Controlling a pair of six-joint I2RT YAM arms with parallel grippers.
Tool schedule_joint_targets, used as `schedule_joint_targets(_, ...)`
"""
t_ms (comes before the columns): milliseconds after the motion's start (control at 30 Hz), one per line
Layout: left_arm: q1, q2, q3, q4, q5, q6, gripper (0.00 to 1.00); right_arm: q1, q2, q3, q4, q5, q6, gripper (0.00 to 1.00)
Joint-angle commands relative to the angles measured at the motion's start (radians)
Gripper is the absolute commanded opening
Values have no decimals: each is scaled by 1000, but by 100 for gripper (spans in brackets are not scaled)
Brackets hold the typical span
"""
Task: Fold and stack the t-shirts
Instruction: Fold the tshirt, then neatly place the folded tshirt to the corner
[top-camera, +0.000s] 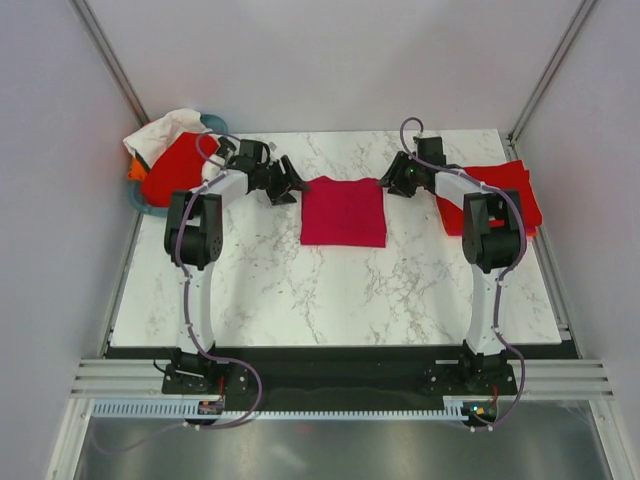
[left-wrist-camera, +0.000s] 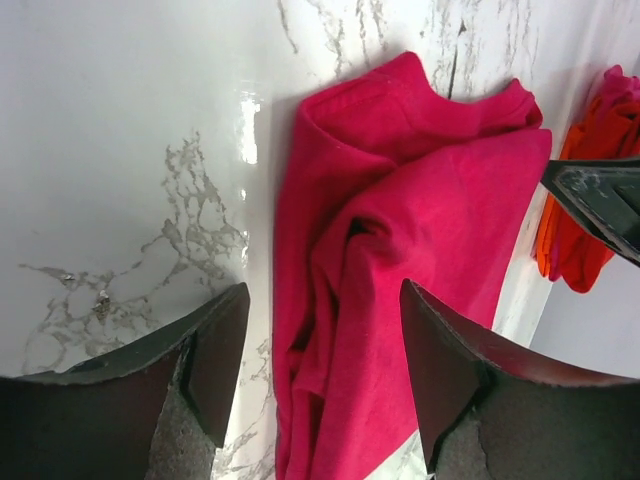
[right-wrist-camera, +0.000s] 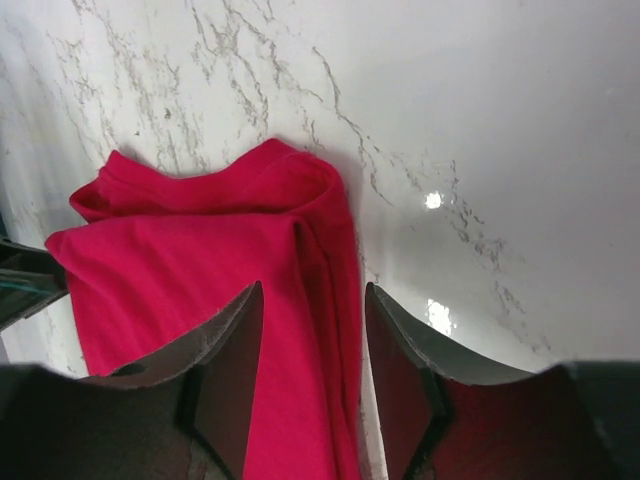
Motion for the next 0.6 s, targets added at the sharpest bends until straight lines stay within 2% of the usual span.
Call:
schedule_joint_targets(0,-13,-50,-45,71,-23,43,71,0,40,18,44,-17,-30,54)
schedule_joint_targets(100,-18,-30,-40,79,-17,42,71,0,60,19,49,-20,-30,54)
schedule_joint_targets(367,-22,20,-17,96,-20,14,59,2,106,45,56,-16,-25,53)
schedule_joint_targets(567,-24,59,26,95,-47,-4,53,5,148,97,40,4,-25,45)
